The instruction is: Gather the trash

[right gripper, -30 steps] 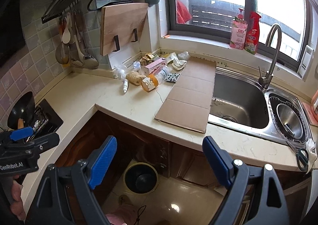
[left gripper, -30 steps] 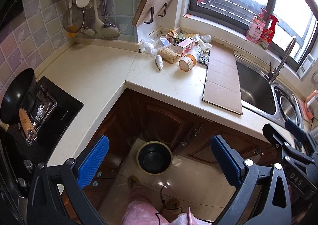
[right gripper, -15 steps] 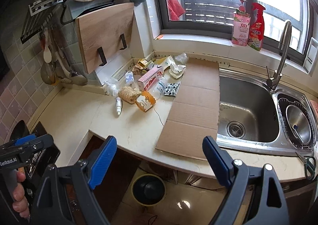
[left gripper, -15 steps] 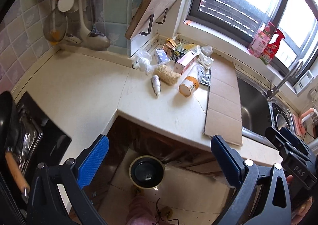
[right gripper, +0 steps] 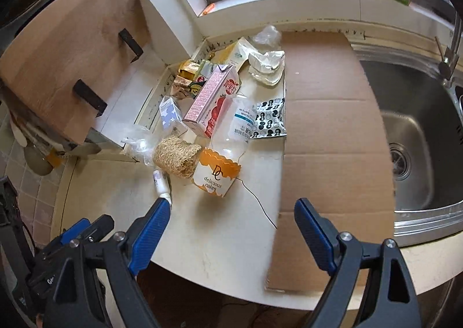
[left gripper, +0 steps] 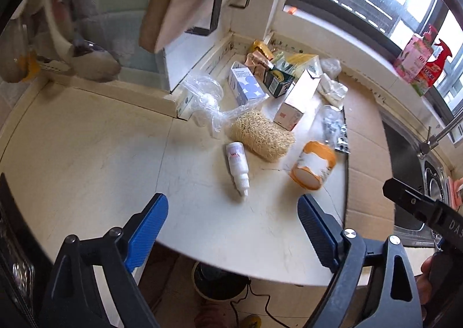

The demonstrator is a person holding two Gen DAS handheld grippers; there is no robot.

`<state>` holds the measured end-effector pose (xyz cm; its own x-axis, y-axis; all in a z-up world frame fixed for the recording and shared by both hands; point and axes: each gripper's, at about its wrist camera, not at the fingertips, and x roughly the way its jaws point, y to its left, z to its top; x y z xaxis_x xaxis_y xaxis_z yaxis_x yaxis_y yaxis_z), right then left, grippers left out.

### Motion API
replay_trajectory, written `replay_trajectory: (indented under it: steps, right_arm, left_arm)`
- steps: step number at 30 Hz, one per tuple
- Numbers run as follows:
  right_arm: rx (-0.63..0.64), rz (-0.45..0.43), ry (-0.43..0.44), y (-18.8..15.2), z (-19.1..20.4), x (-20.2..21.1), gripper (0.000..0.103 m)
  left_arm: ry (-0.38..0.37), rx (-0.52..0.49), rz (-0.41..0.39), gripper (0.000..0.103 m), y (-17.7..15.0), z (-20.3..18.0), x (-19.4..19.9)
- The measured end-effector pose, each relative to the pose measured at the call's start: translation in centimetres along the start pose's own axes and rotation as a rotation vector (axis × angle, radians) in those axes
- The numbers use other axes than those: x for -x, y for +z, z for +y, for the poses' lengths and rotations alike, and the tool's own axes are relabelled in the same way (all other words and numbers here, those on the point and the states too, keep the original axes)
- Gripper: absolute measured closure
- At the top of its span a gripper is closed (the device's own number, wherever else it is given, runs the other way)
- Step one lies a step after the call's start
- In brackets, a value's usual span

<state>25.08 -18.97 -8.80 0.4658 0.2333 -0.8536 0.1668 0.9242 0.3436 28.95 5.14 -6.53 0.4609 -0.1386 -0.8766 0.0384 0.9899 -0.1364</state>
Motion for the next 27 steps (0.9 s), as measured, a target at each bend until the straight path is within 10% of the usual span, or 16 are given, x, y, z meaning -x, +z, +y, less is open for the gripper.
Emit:
replay_trajectory:
  steps: [13,18,27]
  right_arm:
    - [-0.185,0.146,0.133,2.4,-0.2,-9.6,0.026]
    - [-0.221,0.179,0.134,2.6,-0.1,-12.0,0.041]
    - [-0.212,0.192,0.150,2.1,0.4,-12.8,0.051]
  left_arm:
    - [-0.011,-0.019,0.105,0.043,3.0,-0.3,-8.8]
    - [-0.016,-0.015,0.146,0.071,3.1,-0.4,-10.7]
    - [-0.049,-0.006,0.151,0.081,3.0,0.1,-11.5]
